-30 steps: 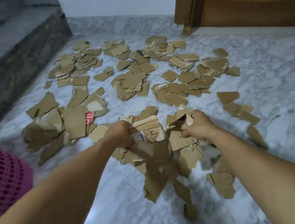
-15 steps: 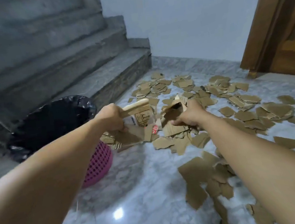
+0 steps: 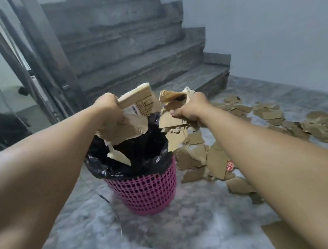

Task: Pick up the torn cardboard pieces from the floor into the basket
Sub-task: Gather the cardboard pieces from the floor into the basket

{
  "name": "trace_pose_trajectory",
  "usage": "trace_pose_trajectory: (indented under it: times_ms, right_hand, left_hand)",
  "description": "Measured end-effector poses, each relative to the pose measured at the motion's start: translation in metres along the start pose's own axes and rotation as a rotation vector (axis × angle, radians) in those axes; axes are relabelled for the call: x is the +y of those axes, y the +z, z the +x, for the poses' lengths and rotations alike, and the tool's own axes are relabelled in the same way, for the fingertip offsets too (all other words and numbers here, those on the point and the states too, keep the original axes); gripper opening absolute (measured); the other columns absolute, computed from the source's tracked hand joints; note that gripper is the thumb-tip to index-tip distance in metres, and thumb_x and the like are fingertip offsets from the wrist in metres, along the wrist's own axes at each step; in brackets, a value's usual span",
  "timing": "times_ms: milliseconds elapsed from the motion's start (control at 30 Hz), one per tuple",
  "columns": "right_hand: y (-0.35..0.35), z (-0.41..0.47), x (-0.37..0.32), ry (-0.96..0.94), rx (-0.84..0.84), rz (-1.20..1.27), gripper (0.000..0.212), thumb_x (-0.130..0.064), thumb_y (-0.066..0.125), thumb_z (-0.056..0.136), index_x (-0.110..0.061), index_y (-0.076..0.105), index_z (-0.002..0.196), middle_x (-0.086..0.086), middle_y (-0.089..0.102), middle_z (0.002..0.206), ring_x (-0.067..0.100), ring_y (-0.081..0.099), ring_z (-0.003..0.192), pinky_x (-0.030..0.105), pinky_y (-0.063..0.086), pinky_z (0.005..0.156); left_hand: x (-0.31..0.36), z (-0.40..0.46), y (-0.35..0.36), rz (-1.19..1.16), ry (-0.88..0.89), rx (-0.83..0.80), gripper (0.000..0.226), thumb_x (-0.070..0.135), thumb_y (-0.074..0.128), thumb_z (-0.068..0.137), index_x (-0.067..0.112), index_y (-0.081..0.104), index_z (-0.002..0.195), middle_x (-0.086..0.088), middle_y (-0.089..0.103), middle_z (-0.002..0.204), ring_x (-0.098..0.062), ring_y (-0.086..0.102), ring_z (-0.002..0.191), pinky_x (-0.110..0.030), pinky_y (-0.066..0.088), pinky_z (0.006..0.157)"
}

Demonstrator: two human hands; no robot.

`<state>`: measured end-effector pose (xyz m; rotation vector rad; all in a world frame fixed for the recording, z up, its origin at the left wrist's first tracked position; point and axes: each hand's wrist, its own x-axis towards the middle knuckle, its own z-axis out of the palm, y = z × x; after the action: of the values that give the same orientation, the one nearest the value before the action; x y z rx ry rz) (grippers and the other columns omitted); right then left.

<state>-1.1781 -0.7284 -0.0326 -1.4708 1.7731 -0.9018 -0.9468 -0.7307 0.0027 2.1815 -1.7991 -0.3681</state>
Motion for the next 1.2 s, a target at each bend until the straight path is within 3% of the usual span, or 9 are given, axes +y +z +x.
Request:
trace_pose_trajectory:
  times_ms: [200, 367, 433, 567, 733, 867, 967, 1067, 1200]
  right_hand:
    - [0.091, 0.04, -0.011, 0.011, -0.063, 0.078, 0.063, -0.038, 0.081, 0.074, -0.007, 0.056, 0.123, 0.009, 0.064, 0.119, 0.028, 0.061, 0.11, 0.041, 0.053, 0.094]
    - [0.111, 0.053, 0.011, 0.046, -0.145, 0.05, 0.041, -0.029, 0.078, 0.076, -0.004, 0.062, 0.103, 0.013, 0.062, 0.107, 0.031, 0.061, 0.107, 0.043, 0.053, 0.095]
    - [0.108, 0.057, 0.018, 0.056, -0.141, 0.095, 0.034, -0.025, 0.08, 0.068, -0.007, 0.06, 0.089, 0.012, 0.059, 0.097, 0.03, 0.064, 0.094, 0.045, 0.057, 0.089]
    - [0.078, 0.041, 0.025, 0.122, -0.172, 0.212, 0.015, -0.008, 0.075, 0.076, -0.002, 0.062, 0.083, 0.017, 0.064, 0.08, 0.029, 0.065, 0.062, 0.05, 0.06, 0.077]
    - [0.013, -0.002, 0.052, 0.104, -0.25, 0.12, 0.016, -0.007, 0.067, 0.089, 0.002, 0.06, 0.1, 0.016, 0.064, 0.085, 0.025, 0.064, 0.071, 0.043, 0.06, 0.076]
    - [-0.05, -0.04, 0.098, 0.154, -0.268, 0.034, 0.016, -0.014, 0.068, 0.09, -0.003, 0.058, 0.095, 0.015, 0.064, 0.09, 0.025, 0.062, 0.076, 0.042, 0.059, 0.074]
    - [-0.099, -0.071, 0.147, 0.231, -0.255, -0.018, 0.018, -0.017, 0.069, 0.09, -0.004, 0.059, 0.098, 0.014, 0.065, 0.097, 0.025, 0.064, 0.08, 0.038, 0.058, 0.069]
    - [-0.136, -0.099, 0.204, 0.337, -0.247, -0.122, 0.032, -0.023, 0.072, 0.088, -0.003, 0.06, 0.11, 0.012, 0.066, 0.104, 0.024, 0.066, 0.085, 0.04, 0.059, 0.076]
    - [-0.166, -0.132, 0.283, 0.494, -0.256, -0.18, 0.03, -0.022, 0.075, 0.084, -0.005, 0.064, 0.106, 0.012, 0.064, 0.096, 0.025, 0.063, 0.079, 0.042, 0.058, 0.072]
  left_hand:
    - [-0.064, 0.04, 0.028, -0.07, -0.081, 0.033, 0.034, 0.015, 0.079, 0.071, 0.007, 0.064, 0.1, -0.016, 0.068, 0.098, -0.025, 0.059, 0.08, -0.031, 0.046, 0.069]
    - [-0.084, 0.045, 0.065, -0.062, -0.126, -0.176, 0.091, 0.029, 0.092, 0.058, 0.003, 0.05, 0.134, -0.013, 0.061, 0.123, -0.029, 0.059, 0.111, -0.032, 0.049, 0.09]
    - [-0.083, 0.042, 0.071, -0.065, -0.118, -0.189, 0.093, 0.031, 0.091, 0.06, 0.004, 0.047, 0.137, -0.012, 0.059, 0.127, -0.029, 0.057, 0.116, -0.034, 0.046, 0.098]
    - [-0.06, 0.033, 0.073, -0.058, -0.054, -0.159, 0.08, 0.036, 0.087, 0.065, 0.005, 0.055, 0.131, -0.011, 0.062, 0.125, -0.027, 0.058, 0.115, -0.033, 0.045, 0.099]
    - [0.003, 0.002, 0.075, -0.05, 0.103, -0.116, 0.064, 0.039, 0.085, 0.066, 0.01, 0.064, 0.119, -0.006, 0.068, 0.111, -0.025, 0.063, 0.104, -0.037, 0.049, 0.096]
    - [0.069, -0.039, 0.09, 0.015, 0.252, -0.098, 0.047, 0.036, 0.082, 0.071, 0.007, 0.069, 0.106, -0.009, 0.069, 0.104, -0.025, 0.062, 0.095, -0.035, 0.053, 0.083]
    - [0.111, -0.072, 0.117, 0.065, 0.324, -0.185, 0.057, 0.037, 0.082, 0.071, 0.011, 0.063, 0.118, -0.006, 0.065, 0.109, -0.021, 0.059, 0.091, -0.03, 0.05, 0.079]
    - [0.141, -0.102, 0.157, 0.146, 0.396, -0.331, 0.062, 0.038, 0.083, 0.071, 0.016, 0.06, 0.124, -0.005, 0.064, 0.114, -0.021, 0.061, 0.094, -0.03, 0.049, 0.078]
    - [0.172, -0.138, 0.225, 0.208, 0.494, -0.489, 0.061, 0.037, 0.084, 0.068, 0.02, 0.061, 0.122, -0.004, 0.065, 0.111, -0.024, 0.062, 0.098, -0.034, 0.052, 0.087]
